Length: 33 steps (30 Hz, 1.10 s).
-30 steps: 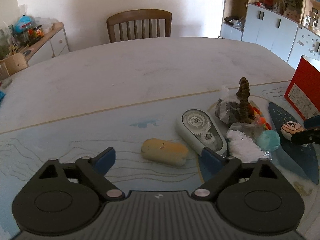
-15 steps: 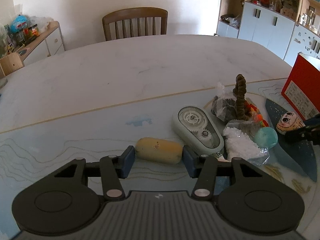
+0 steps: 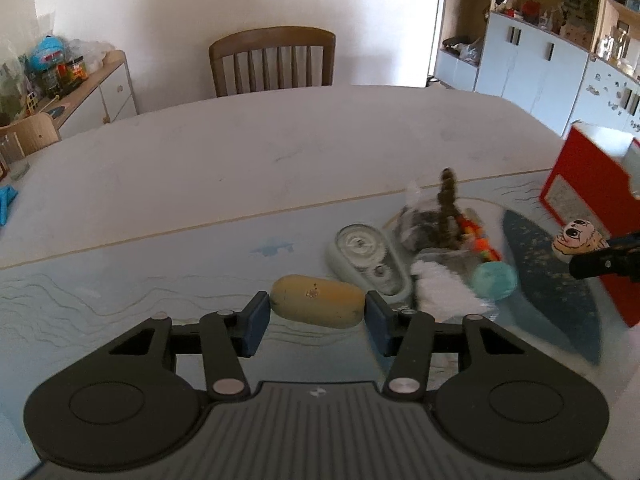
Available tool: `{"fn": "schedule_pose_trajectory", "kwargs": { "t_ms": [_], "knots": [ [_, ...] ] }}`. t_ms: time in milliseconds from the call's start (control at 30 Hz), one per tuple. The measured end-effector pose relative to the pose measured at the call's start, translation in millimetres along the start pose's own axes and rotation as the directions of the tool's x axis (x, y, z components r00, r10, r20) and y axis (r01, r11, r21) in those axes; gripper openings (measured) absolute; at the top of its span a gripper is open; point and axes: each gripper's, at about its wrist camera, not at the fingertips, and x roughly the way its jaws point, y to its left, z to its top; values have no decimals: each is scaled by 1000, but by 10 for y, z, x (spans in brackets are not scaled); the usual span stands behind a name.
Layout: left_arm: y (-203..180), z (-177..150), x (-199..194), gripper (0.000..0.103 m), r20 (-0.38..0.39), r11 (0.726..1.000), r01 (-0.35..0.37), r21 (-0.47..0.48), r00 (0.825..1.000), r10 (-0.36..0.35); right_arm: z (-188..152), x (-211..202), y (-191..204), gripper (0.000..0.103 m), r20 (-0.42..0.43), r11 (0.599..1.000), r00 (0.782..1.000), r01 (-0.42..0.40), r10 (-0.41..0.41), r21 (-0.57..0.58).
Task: Organize objects
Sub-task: 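Grasp the yellow sponge with the left gripper while the right gripper grasps the cartoon-face plush, then carry the yellow sponge and cartoon-face plush into the red box and release both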
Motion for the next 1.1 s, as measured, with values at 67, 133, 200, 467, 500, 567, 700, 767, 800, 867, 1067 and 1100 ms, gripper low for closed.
{"fn": "schedule_pose_trajectory", "kwargs": {
  "t_ms": [67, 133, 200, 467, 500, 567, 700, 767, 800, 867, 1067, 1100],
  "knots": [
    [-64, 5, -98, 51, 9, 1000, 6, 6, 1000, -6, -10, -120, 6, 31, 16, 1000, 1000, -8, 8, 3],
    [-128, 27, -188, 51, 16, 1000, 13, 12, 1000, -14, -21, -237, 1, 31, 32, 1000, 999, -17, 17, 13],
    [-210, 28, -298, 51, 29, 1000, 28, 13, 999, -28, -36, -345, 5, 31, 43, 1000, 999, -20, 19, 17],
    [-590, 75, -700, 51, 50, 993, 106, 52, 993, -108, -128, -753, -16, 31, 106, 999, 994, -33, 31, 18],
    [-653, 85, -745, 51, 54, 992, 113, 61, 992, -116, -138, -798, -23, 31, 114, 999, 993, -32, 30, 16],
    [-777, 106, -839, 51, 69, 989, 129, 76, 989, -134, -159, -881, -41, 31, 124, 999, 992, -29, 27, 14],
    [-1016, 158, -978, 51, 90, 981, 161, 107, 981, -170, -209, -1041, -114, 31, 149, 1000, 989, -22, 20, 11],
    [-1139, 195, -1030, 51, 98, 977, 175, 124, 977, -188, -230, -1118, -170, 31, 165, 1000, 986, -18, 16, 14],
    [-1206, 214, -1052, 51, 103, 974, 181, 133, 975, -196, -237, -1157, -211, 31, 174, 1000, 985, -20, 16, 18],
    [-1332, 248, -1082, 51, 108, 969, 194, 154, 972, -211, -264, -1233, -304, 31, 190, 999, 982, -16, 11, 28],
    [-1715, 309, -1094, 51, 112, 957, 212, 198, 965, -237, -343, -1384, -662, 31, 219, 997, 975, 0, -17, 77],
    [-1774, 316, -1086, 51, 109, 955, 215, 203, 964, -240, -353, -1400, -718, 31, 221, 996, 975, 0, -19, 85]
  ]
}}
